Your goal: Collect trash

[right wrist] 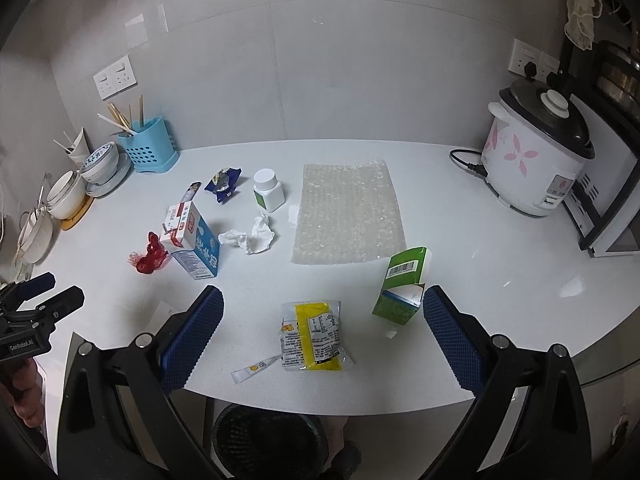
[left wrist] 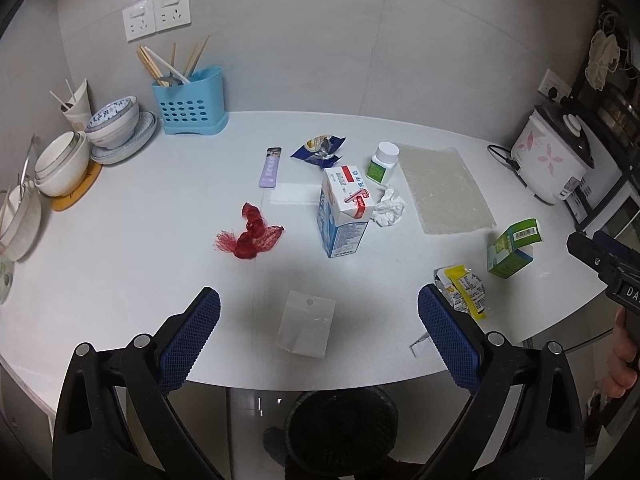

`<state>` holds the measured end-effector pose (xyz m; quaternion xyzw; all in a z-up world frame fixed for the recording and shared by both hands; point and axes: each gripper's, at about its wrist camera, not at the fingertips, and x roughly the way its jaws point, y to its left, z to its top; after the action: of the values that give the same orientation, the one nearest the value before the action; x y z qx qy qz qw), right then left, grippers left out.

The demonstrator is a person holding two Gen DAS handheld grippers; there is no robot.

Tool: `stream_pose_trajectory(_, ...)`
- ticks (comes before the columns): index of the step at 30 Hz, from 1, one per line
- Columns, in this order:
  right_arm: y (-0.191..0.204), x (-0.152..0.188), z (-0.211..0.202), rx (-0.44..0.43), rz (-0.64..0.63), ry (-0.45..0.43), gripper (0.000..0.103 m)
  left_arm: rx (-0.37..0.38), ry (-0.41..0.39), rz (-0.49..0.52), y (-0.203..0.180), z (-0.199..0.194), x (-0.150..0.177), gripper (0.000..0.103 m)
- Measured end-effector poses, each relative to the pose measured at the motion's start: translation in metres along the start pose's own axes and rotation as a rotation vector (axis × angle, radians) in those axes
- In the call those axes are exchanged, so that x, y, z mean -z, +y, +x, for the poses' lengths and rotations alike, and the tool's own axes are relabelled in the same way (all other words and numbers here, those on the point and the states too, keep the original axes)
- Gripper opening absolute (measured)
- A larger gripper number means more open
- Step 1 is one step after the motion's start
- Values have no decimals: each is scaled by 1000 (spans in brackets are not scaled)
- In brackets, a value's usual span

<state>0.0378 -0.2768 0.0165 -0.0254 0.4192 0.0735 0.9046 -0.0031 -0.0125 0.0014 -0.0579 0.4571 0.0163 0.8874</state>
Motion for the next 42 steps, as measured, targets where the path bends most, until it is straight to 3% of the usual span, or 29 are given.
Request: stream_pose_trajectory(42,3,0,5,18,11,25,96,-5,17,7,-6,-3,0,97)
